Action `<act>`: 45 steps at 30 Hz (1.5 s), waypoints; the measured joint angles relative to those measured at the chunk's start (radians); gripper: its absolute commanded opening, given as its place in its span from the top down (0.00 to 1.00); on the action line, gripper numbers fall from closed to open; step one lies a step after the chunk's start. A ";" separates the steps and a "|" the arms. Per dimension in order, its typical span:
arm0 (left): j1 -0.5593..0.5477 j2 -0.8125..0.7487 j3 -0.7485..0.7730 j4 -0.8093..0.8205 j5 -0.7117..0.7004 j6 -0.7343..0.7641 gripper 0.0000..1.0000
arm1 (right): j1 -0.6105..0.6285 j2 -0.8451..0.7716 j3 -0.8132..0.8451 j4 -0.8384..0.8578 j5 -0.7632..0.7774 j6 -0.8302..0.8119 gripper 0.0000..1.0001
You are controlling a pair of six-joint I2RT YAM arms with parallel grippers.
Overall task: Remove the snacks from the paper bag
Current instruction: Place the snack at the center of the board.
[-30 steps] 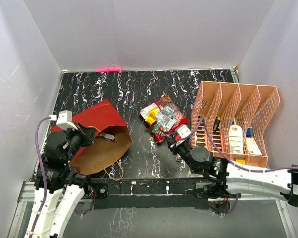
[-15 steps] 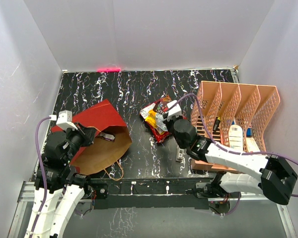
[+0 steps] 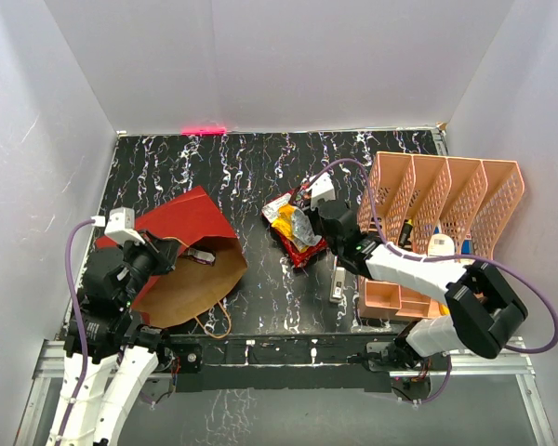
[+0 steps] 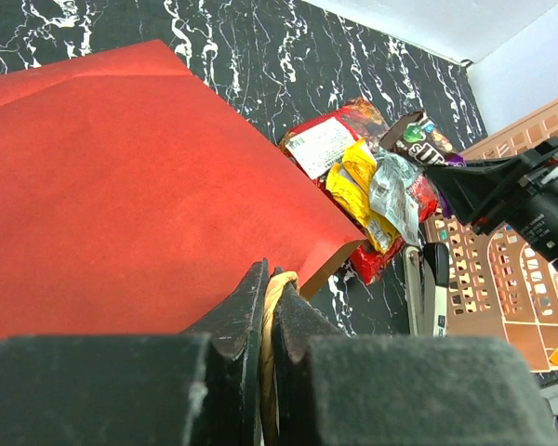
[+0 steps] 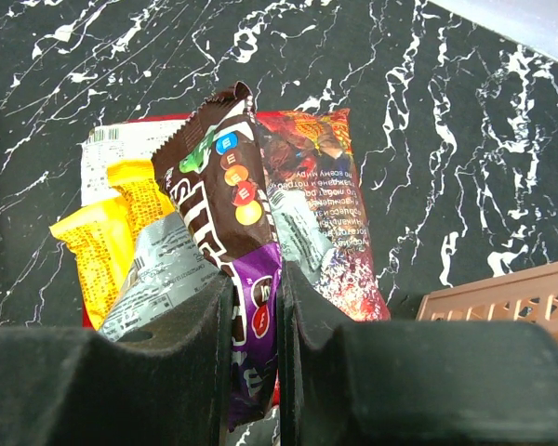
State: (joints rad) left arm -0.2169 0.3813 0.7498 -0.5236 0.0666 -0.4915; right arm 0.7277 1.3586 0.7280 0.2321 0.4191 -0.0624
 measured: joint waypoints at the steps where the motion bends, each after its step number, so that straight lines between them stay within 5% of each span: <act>1: 0.000 -0.002 0.000 0.000 0.000 0.000 1.00 | -0.011 0.007 0.003 0.001 -0.013 0.006 0.92; 8: 0.000 -0.012 0.000 0.000 0.000 0.000 1.00 | -0.086 0.074 0.003 0.002 -0.105 0.047 0.92; 24: 0.000 -0.030 0.000 0.000 0.001 0.000 1.00 | -0.100 0.118 0.004 -0.009 -0.156 0.068 0.45; 33: 0.002 -0.031 0.000 0.000 0.001 0.000 1.00 | -0.100 -0.021 0.004 -0.116 -0.229 0.100 0.25; 45: 0.002 -0.051 0.000 0.001 0.002 0.000 1.00 | -0.098 -0.245 -0.081 -0.184 -0.410 0.100 0.20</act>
State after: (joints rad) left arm -0.2150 0.3305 0.7498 -0.5224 0.0681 -0.4919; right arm 0.6300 1.1133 0.6468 0.0483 0.0093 0.0376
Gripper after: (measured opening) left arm 0.008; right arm 0.796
